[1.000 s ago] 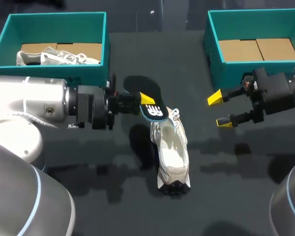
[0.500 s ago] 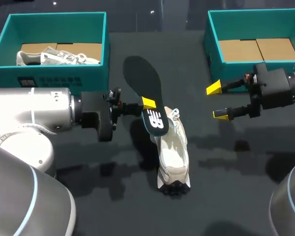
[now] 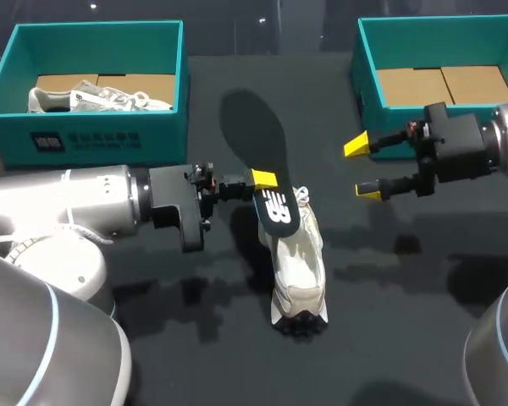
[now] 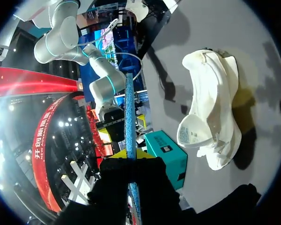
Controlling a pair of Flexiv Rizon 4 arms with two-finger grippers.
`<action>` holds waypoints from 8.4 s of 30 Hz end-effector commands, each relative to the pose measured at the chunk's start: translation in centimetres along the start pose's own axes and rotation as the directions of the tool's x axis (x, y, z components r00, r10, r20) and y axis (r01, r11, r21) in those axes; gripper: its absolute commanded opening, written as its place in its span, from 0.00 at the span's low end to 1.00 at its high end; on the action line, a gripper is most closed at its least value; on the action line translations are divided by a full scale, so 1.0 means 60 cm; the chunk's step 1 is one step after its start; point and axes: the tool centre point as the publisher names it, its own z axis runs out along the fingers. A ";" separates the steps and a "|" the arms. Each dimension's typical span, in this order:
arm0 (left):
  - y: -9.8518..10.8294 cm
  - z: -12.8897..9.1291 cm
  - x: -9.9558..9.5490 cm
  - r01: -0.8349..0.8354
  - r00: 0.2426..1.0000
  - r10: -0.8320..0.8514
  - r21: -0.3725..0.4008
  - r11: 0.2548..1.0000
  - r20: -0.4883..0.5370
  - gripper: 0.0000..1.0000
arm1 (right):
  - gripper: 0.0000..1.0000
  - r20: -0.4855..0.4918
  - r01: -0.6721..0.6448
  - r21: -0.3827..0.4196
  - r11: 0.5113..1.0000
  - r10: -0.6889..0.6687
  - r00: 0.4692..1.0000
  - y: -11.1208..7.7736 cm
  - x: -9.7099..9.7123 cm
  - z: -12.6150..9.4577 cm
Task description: Take the shoe out of the shoebox, open the shoe tongue, remove and reinsert the insole, then place the shoe into the shoebox
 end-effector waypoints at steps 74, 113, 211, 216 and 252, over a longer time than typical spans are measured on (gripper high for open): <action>-0.058 0.100 0.014 0.102 0.993 -0.109 0.150 0.983 0.038 0.00 | 0.26 -0.029 0.005 0.059 0.998 -0.003 1.000 0.017 0.005 0.112; -0.006 -0.020 -0.017 0.147 0.986 -0.132 0.152 0.977 -0.104 1.00 | 0.00 -0.104 0.008 0.063 0.998 -0.001 0.995 -0.029 -0.011 0.119; 0.122 0.059 -0.116 0.287 0.282 0.024 0.109 0.952 -0.959 1.00 | 0.00 -0.140 -0.048 0.055 0.997 0.055 0.989 -0.074 -0.034 0.135; 0.127 0.072 -0.106 0.294 0.215 0.026 0.090 0.951 -0.976 1.00 | 0.00 -0.140 -0.048 0.055 0.997 0.055 0.989 -0.074 -0.034 0.135; 0.119 0.057 -0.108 0.322 0.446 -0.105 0.049 0.945 -0.889 1.00 | 0.00 -0.140 -0.048 0.055 0.997 0.055 0.989 -0.074 -0.034 0.135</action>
